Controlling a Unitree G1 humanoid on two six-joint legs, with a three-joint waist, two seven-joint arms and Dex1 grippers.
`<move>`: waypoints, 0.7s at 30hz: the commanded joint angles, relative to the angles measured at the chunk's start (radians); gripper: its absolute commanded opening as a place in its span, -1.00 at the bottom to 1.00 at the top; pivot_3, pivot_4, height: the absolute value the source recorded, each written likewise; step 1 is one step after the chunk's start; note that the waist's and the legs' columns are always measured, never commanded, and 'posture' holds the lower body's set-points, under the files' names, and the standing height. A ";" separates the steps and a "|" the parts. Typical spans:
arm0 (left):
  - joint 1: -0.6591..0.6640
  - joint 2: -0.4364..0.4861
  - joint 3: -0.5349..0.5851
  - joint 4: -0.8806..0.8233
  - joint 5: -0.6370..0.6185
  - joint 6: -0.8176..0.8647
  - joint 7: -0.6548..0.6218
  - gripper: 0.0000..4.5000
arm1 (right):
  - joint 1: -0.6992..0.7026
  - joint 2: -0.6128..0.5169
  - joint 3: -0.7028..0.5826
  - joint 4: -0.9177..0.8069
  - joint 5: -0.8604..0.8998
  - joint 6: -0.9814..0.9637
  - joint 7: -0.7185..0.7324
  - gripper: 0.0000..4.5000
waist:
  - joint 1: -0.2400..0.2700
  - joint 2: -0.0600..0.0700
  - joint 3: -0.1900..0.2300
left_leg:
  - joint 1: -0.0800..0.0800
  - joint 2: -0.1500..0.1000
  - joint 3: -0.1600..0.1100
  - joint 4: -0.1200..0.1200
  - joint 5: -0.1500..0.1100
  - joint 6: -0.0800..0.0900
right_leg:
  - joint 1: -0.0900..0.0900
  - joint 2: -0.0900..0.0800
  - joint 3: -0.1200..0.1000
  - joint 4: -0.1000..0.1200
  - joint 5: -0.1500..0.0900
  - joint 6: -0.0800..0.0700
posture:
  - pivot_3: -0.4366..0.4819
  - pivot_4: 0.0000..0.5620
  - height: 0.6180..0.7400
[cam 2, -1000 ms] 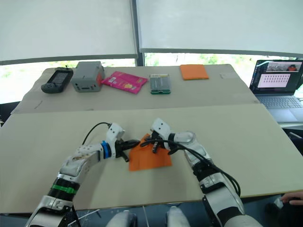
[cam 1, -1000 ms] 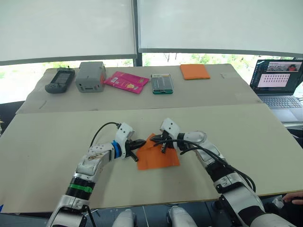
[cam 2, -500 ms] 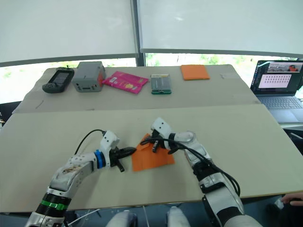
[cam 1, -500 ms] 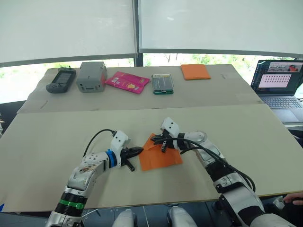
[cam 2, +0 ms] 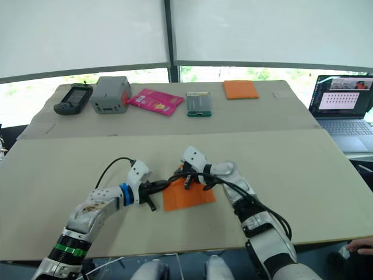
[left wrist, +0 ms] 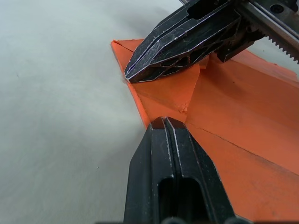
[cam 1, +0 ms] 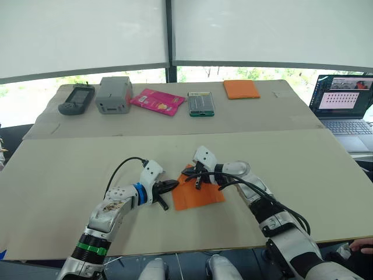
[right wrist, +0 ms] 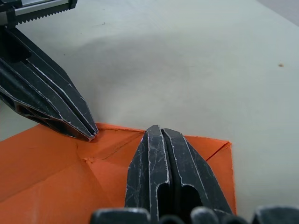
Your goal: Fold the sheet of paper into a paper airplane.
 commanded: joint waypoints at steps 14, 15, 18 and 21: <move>0.031 -0.003 -0.038 0.049 0.029 0.028 0.017 -0.99 | -0.124 -0.018 -0.018 0.172 -0.079 -0.015 -0.119 -1.00 | -0.001 0.000 0.000 | 0.008 0.000 -0.001 0.000 0.000 0.000 | 0.009 -0.001 0.000 -0.001 -0.005 0.006 | -0.05 -0.47 1.00; 0.032 -0.003 -0.037 0.049 0.029 0.028 0.017 -0.99 | -0.122 -0.012 -0.030 0.161 -0.062 -0.019 -0.112 -1.00 | -0.001 0.000 0.000 | 0.008 0.000 -0.001 0.000 0.000 0.000 | 0.009 -0.001 0.000 -0.001 -0.005 0.006 | -0.05 -0.47 1.00; 0.031 -0.004 -0.037 0.049 0.030 0.028 0.017 -0.99 | -0.108 0.004 -0.074 0.078 0.019 0.001 -0.051 -1.00 | -0.001 0.000 0.000 | 0.008 0.000 -0.001 0.000 0.000 0.000 | 0.009 -0.001 0.000 -0.002 -0.005 0.007 | -0.05 -0.47 1.00; 0.027 -0.002 -0.036 0.052 0.029 0.027 0.014 -0.99 | -0.090 0.003 -0.130 -0.057 0.112 0.097 -0.004 -1.00 | -0.002 0.003 0.001 | 0.006 0.000 -0.001 -0.001 0.000 0.000 | 0.007 -0.002 0.000 -0.002 -0.005 0.007 | -0.05 -0.47 1.00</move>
